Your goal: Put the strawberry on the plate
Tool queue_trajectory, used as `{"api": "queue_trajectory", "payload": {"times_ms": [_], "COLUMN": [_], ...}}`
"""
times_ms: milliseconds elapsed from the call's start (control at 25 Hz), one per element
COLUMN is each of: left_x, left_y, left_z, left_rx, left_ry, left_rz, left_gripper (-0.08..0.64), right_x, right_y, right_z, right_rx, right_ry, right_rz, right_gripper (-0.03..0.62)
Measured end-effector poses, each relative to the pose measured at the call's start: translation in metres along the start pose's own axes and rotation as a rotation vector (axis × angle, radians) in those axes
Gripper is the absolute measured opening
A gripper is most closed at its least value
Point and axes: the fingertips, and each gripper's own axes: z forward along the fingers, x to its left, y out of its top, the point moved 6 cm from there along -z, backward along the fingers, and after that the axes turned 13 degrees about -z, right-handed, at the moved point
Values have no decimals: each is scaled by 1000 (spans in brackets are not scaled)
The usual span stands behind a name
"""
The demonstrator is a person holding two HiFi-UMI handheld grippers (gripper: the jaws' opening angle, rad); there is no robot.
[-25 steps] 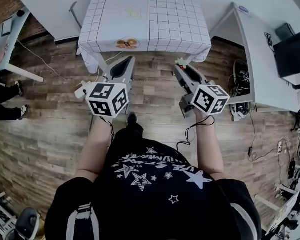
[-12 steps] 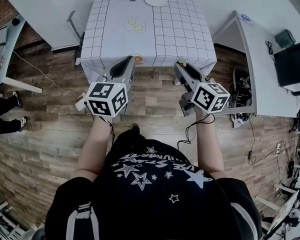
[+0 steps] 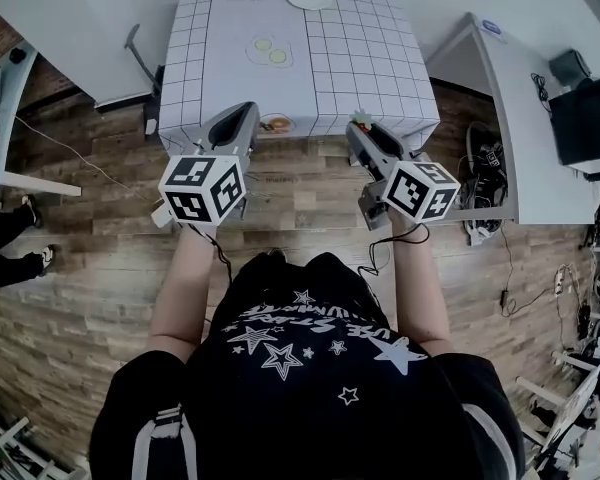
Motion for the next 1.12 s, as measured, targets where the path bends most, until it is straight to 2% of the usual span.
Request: {"api": "queue_trajectory", "payload": {"times_ms": [400, 680, 880, 1120], "left_x": [1, 13, 22, 29], "left_y": [-3, 6, 11, 18], "left_z": [6, 16, 43, 89], "left_rx": [14, 3, 10, 33], "left_ry": [6, 44, 75, 86], "left_rz": [9, 20, 19, 35], "left_gripper": [9, 9, 9, 8], "right_x": [-11, -23, -45, -92], "right_y": [3, 11, 17, 25], "right_z": [8, 41, 65, 98], "right_rx": [-15, -25, -17, -6], "right_ry": [2, 58, 91, 97], "right_rz": [5, 0, 10, 28], "right_gripper": [153, 153, 153, 153]}}
